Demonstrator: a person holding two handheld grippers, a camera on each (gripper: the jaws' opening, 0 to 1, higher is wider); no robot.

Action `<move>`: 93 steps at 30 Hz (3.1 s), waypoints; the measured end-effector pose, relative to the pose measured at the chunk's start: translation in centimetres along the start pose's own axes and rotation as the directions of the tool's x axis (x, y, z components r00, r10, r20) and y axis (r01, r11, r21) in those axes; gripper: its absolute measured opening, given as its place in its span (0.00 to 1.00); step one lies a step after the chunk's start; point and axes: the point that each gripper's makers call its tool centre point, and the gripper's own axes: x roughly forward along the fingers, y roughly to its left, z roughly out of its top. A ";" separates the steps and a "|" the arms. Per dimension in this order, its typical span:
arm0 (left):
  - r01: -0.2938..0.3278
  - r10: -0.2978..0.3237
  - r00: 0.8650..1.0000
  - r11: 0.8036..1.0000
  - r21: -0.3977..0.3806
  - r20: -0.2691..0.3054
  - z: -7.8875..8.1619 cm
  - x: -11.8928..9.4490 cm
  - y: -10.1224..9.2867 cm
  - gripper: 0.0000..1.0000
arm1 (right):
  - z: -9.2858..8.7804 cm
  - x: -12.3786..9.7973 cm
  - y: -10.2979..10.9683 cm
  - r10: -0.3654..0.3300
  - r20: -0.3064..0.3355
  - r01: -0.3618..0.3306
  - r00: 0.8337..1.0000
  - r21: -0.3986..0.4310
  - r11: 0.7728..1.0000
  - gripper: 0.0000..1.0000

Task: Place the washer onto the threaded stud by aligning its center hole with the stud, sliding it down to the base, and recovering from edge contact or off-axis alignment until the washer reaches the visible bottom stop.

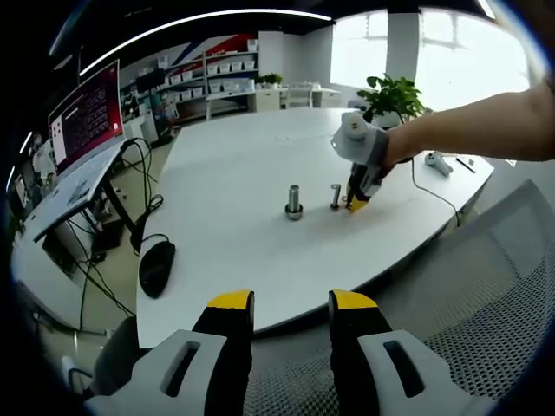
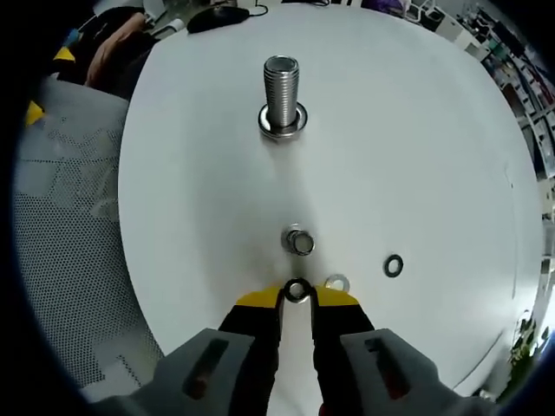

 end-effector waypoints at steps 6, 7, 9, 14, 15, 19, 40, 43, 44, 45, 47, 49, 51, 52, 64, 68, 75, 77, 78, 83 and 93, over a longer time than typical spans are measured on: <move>0.001 -0.001 1.000 1.000 0.001 -0.001 -0.1 0.0 0.1 0.33 | -0.1 -0.1 0.0 0.001 -0.009 -0.001 1.000 0.003 1.000 0.15; 0.001 -0.001 1.000 1.000 0.001 -0.001 -0.1 0.0 0.1 0.33 | 0.0 -0.1 0.1 0.000 -0.011 0.000 1.000 0.007 1.000 0.15; 0.000 0.000 1.000 1.000 0.000 -0.001 -0.1 0.0 0.1 0.33 | -0.1 -0.1 0.2 -0.003 -0.015 0.003 1.000 0.019 1.000 0.15; 0.000 0.000 1.000 1.000 -0.001 -0.001 -0.1 0.0 0.1 0.33 | 0.1 -0.1 0.1 0.005 -0.019 -0.004 1.000 0.027 1.000 0.15; -0.001 0.001 1.000 1.000 -0.002 -0.001 -0.1 0.0 0.1 0.33 | 0.1 -0.1 0.1 0.002 -0.015 -0.002 1.000 0.030 1.000 0.15; -0.002 0.002 1.000 1.000 -0.004 0.001 -0.1 0.0 0.2 0.33 | 0.0 0.0 0.0 -0.017 0.044 0.013 0.999 0.106 0.994 0.14; -0.002 0.002 1.000 1.000 -0.002 0.000 -0.1 0.0 0.1 0.33 | 3.3 -5.5 -0.1 0.005 0.261 -0.054 0.965 0.180 0.982 0.14; -0.002 0.002 1.000 1.000 -0.004 0.001 0.0 0.0 0.0 0.33 | 3.8 -5.8 -0.4 -0.005 0.269 -0.043 0.963 0.171 0.984 0.14; -0.002 0.002 1.000 1.000 -0.004 0.002 0.0 0.0 0.0 0.33 | 4.0 -6.0 -0.4 -0.009 0.275 -0.040 0.961 0.171 0.984 0.14; -0.002 0.002 1.000 1.000 -0.004 0.002 0.0 0.0 0.1 0.33 | 4.1 -6.2 -0.4 -0.011 0.278 -0.038 0.960 0.169 0.985 0.14; -0.001 0.001 1.000 1.000 -0.004 0.001 0.0 0.0 0.0 0.33 | 4.4 -6.1 -0.5 -0.016 0.282 -0.032 0.959 0.166 0.986 0.14; -0.001 0.001 1.000 1.000 -0.003 0.000 0.0 0.0 0.0 0.33 | 4.5 -6.0 -0.7 -0.019 0.279 -0.028 0.960 0.163 0.986 0.14; 0.000 0.000 1.000 1.000 -0.003 0.000 -0.1 0.0 0.1 0.33 | 4.6 -5.8 -0.7 -0.020 0.272 -0.025 0.962 0.160 0.987 0.14; 0.000 0.000 1.000 1.000 -0.003 0.000 -0.1 0.0 0.1 0.33 | 4.5 -5.7 -0.7 -0.020 0.267 -0.022 0.964 0.155 0.988 0.14; 0.006 -0.006 1.000 1.000 -0.009 0.006 0.0 0.0 0.1 0.33 | 4.5 -4.7 -0.6 -0.004 0.226 -0.028 0.974 0.136 0.990 0.14; 0.000 0.000 1.000 1.000 -0.013 0.009 0.1 0.0 0.1 0.33 | 4.5 -3.4 -0.4 0.003 0.207 -0.033 0.978 0.142 0.989 0.14; 0.001 -0.001 1.000 1.000 -0.009 0.007 0.0 0.0 0.1 0.33 | 4.0 -1.6 0.2 0.007 0.168 -0.030 0.986 0.131 0.991 0.14; 0.000 0.000 1.000 1.000 -0.011 0.008 0.0 0.0 0.2 0.33 | 3.9 -1.3 0.2 0.004 0.162 -0.025 0.987 0.128 0.991 0.14; 0.000 0.000 1.000 1.000 -0.010 0.007 0.0 0.0 0.1 0.33 | 3.9 -1.1 0.1 0.003 0.162 -0.024 0.987 0.126 0.992 0.14; 0.002 -0.002 1.000 1.000 -0.008 0.003 0.0 0.0 0.1 0.32 | 3.9 -0.7 0.3 0.008 0.168 -0.020 0.986 0.072 0.997 0.15; 0.000 0.000 1.000 1.000 -0.006 -0.009 -0.1 0.1 0.1 0.32 | 1.8 -1.1 -0.6 -0.019 0.160 0.012 0.987 0.044 0.999 0.20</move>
